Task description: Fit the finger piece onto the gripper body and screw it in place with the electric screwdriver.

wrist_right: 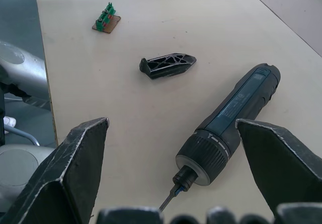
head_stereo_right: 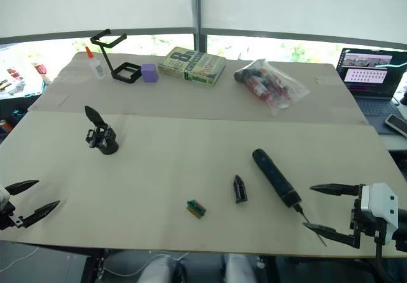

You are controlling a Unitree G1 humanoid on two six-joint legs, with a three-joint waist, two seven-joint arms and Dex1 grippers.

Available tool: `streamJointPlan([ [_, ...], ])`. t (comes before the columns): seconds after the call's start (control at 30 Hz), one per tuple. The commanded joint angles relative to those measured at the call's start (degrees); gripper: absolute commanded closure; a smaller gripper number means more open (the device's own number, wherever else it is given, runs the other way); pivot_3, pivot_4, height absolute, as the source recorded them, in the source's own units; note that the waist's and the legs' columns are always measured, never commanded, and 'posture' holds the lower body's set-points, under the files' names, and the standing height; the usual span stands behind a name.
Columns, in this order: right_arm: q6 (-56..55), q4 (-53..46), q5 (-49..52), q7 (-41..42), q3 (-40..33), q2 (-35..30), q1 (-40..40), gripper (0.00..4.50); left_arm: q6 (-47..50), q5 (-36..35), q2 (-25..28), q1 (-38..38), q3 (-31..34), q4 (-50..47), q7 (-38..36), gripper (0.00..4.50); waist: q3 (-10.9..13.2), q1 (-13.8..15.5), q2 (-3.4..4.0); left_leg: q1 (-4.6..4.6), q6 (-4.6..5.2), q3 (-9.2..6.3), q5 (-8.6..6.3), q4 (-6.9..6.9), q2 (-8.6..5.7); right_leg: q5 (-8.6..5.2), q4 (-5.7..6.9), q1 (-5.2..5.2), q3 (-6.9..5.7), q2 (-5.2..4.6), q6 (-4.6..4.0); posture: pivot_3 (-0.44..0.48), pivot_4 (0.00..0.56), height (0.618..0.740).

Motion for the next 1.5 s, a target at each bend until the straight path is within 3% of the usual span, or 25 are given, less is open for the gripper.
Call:
streamJointPlan([
  [0.03, 0.6, -3.9, 4.3, -2.3, 0.1, 2.3, -2.2, 0.04, 3.3, -4.5, -1.1, 1.0, 3.6, -3.1, 1.0, 0.00, 0.0, -0.1, 0.00, 0.00, 0.00, 0.00, 0.00, 0.00, 0.00, 0.00, 0.00, 0.00, 0.00, 0.00, 0.00, 0.000, 0.150, 0.740],
  [0.13, 4.4, -12.8, 12.7, -7.2, 3.6, 8.0, -5.6, 0.04, 11.3, -12.1, -5.9, 3.6, 9.1, -8.1, 4.9, 0.00, 0.0, -0.8, -0.03, 0.01, -0.05, -0.01, 0.02, 0.01, 0.14, 0.05, 0.02, 0.01, -0.01, 0.08, 0.00, 0.000, 0.150, 0.740],
  [0.33, 4.3, -21.0, 13.5, -12.8, 9.2, 14.0, -8.6, 0.04, 11.2, -12.5, -13.5, 10.0, 13.7, -11.3, 11.5, 0.00, -0.1, -1.1, -0.06, 0.00, -0.13, -0.11, 0.05, 0.01, 0.12, 0.04, 0.07, 0.01, -0.08, 0.10, -0.03, 0.000, 0.150, 0.740],
  [0.5, 4.8, -23.3, 12.0, -15.1, 12.4, 15.4, -10.5, 0.04, 18.9, -16.7, -16.5, 10.1, 10.6, -21.3, 12.3, 0.00, -0.3, 0.1, -0.36, -0.04, -0.13, -0.14, 0.05, 0.11, 0.09, 0.03, 0.04, 0.04, -0.12, 0.05, -0.18, 0.000, 0.150, 0.740],
  [0.6, 4.9, -22.9, 11.3, -14.3, 13.0, 14.0, -11.0, 0.04, 21.9, -15.0, -16.5, 4.7, 6.2, -24.8, 16.0, 0.00, -0.4, 1.0, -0.49, -0.01, -0.37, -0.26, -0.05, 0.15, 0.06, -0.11, 0.02, 0.16, -0.21, 0.04, -0.42, 0.000, 0.150, 0.740],
  [0.83, 5.0, -22.2, 11.0, -14.9, 14.3, 13.1, -13.4, 0.04, 23.4, -4.6, -14.9, -11.0, -6.1, -17.3, 20.0, 0.00, -0.5, 0.3, -0.47, -0.01, -0.23, -0.29, 0.14, 0.12, -0.14, 0.13, 0.04, 0.21, -0.24, 0.15, -0.09, 0.000, 0.150, 0.740],
  [1.13, 4.7, -23.9, 9.6, -17.2, 15.1, 13.5, -13.1, 0.04, 16.4, 3.7, -15.9, -27.0, -12.9, -0.8, 21.9, 0.00, -0.5, 0.1, -0.49, -0.06, -0.40, -0.30, 0.24, 0.15, -0.18, 0.14, 0.02, 0.19, -0.25, 0.13, -0.09, 0.000, 0.150, 0.740],
  [1.5, 5.3, -25.0, 9.7, -19.1, 14.4, 12.9, -11.8, 0.04, 12.5, 4.3, -17.4, -34.3, -15.2, 9.0, 19.3, 0.00, -0.5, 0.1, -0.50, -0.08, -0.29, -0.32, 0.19, 0.19, -0.22, 0.16, 0.04, 0.19, -0.25, 0.13, -0.05, 0.000, 0.150, 0.740],
])
